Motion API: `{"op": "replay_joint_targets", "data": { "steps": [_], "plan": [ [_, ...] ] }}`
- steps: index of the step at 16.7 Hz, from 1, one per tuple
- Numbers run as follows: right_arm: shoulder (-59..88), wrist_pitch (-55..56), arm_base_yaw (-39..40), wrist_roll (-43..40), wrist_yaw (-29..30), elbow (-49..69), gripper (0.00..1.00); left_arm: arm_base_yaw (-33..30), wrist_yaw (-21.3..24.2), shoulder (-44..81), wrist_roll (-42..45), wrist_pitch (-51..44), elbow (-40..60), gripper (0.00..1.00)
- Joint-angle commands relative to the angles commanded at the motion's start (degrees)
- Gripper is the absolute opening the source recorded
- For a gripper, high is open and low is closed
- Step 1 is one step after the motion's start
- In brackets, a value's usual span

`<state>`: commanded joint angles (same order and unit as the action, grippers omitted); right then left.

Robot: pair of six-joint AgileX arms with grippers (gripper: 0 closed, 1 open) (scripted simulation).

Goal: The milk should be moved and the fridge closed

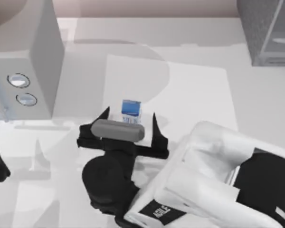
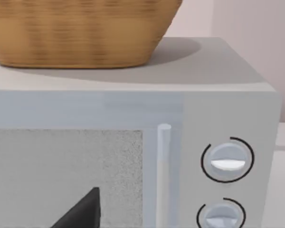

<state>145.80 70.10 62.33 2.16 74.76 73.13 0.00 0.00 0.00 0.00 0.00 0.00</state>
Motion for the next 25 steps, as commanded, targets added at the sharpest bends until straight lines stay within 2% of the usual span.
{"op": "replay_joint_targets", "data": {
  "steps": [7, 12, 16, 25],
  "plan": [
    [1.0, 0.4, -0.4, -0.3, -0.1, 1.4, 1.0, 0.0, 0.0, 0.0, 0.0, 0.0, 0.0, 1.0],
    [2.6, -1.1, -4.4, -0.8, -4.2, 5.0, 1.0, 0.0, 0.0, 0.0, 0.0, 0.0, 0.0, 1.0],
    [2.7, -1.3, -4.8, -0.8, -4.6, 5.3, 1.0, 0.0, 0.0, 0.0, 0.0, 0.0, 0.0, 1.0],
    [2.7, -1.3, -4.8, -0.8, -4.6, 5.3, 0.32, 0.0, 0.0, 0.0, 0.0, 0.0, 0.0, 1.0]
  ]
}}
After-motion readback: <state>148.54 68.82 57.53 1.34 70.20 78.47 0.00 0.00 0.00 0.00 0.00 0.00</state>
